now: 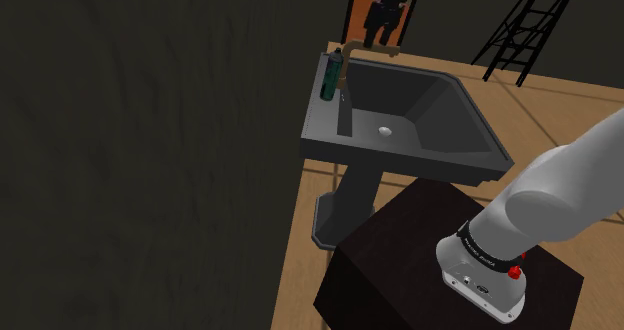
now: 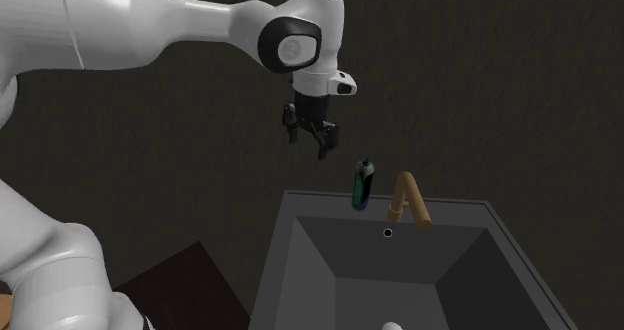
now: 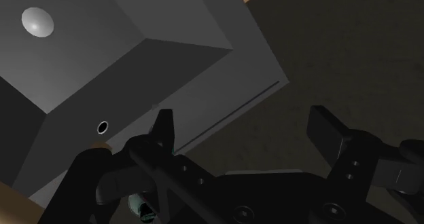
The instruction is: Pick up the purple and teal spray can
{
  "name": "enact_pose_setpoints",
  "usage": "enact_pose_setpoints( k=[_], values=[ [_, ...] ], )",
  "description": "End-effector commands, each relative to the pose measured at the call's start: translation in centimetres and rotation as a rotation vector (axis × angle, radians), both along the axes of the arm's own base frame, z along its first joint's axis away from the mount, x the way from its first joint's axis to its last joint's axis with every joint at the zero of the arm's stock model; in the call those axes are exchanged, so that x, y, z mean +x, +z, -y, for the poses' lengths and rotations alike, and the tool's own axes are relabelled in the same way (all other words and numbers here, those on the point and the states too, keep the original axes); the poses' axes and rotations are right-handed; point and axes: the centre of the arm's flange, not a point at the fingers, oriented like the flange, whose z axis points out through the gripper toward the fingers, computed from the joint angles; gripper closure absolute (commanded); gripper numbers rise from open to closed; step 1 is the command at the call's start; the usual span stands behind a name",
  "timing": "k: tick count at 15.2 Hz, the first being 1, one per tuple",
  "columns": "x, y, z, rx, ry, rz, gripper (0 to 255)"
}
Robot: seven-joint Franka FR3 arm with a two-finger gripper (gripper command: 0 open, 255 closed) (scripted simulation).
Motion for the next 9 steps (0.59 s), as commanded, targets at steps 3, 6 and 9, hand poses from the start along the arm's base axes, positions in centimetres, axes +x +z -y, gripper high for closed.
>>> enact_pose_setpoints(
  k=[3, 6, 9],
  values=[
    [5.2, -2.1, 2.2, 0.025, 0.018, -0.024, 0],
    [8.9, -3.7, 3.8, 0.044, 0.031, -0.043, 0],
    [12.7, -5.4, 5.3, 0.063, 0.045, -0.061, 0]
  ],
)
